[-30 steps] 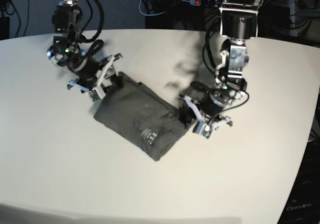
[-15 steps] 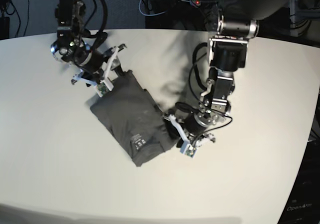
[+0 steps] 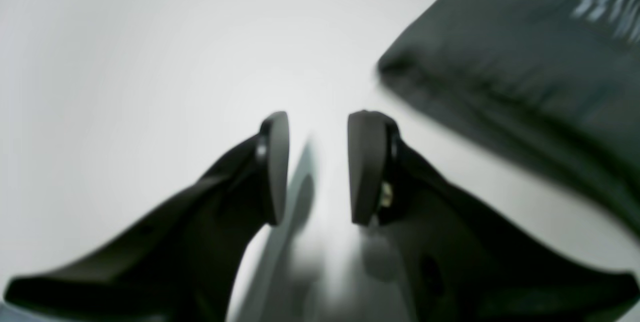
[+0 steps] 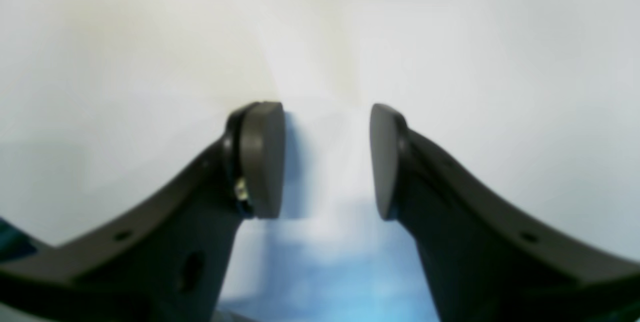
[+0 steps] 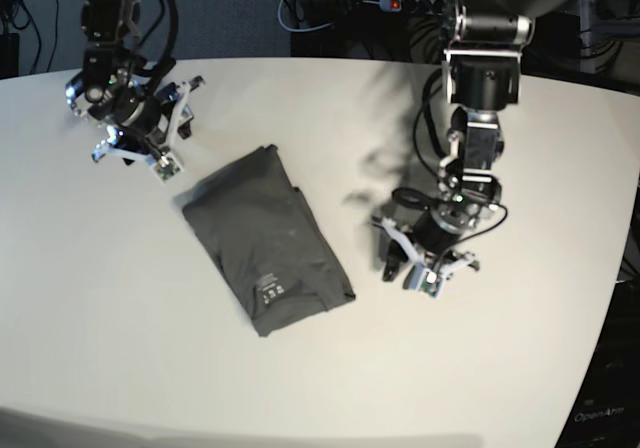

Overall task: Fold the T-shirt properly
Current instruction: 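Push the shirt's side with the left gripper, rotating the bundle, then bring both grippers against the shirt's sides to square it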

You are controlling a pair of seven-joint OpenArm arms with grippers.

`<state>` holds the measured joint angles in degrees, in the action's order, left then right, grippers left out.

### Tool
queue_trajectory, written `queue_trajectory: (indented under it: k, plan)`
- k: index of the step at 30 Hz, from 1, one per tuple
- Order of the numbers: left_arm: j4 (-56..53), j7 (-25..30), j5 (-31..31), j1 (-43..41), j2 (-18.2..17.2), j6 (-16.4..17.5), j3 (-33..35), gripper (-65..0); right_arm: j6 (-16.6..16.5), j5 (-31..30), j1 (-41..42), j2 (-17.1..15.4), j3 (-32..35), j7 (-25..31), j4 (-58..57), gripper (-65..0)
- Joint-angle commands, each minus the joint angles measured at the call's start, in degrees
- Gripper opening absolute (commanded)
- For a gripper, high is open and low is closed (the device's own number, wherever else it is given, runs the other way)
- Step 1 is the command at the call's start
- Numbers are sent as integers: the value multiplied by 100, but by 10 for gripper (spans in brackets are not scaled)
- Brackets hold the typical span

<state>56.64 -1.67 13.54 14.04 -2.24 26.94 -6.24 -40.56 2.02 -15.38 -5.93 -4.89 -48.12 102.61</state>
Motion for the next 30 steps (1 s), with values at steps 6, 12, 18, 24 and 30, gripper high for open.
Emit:
queue_trajectory:
  k: [6, 12, 18, 24, 30]
  plan:
    - [1206, 207, -75, -934, 44, 80, -550, -455, 56, -40, 522, -290, -35, 157, 38, -379]
    - [1883, 207, -92, -1628, 79, 62, -558, -455, 56, -48, 1234, -440, -35, 324, -709, -456]
    - [2173, 207, -84, -1848, 255, 80, -558, -456, 56, -40, 1876, -554, -26, 1045, -1843, -604]
    - [2120, 207, -84, -1813, 290, 45, -523, -458, 56, -40, 2263, -624, -26, 1273, -2564, -641]
    - [2041, 189, -40, -1593, 554, 45, -550, -624, 56, -48, 2491, -598, 9, 1476, -2590, -641]
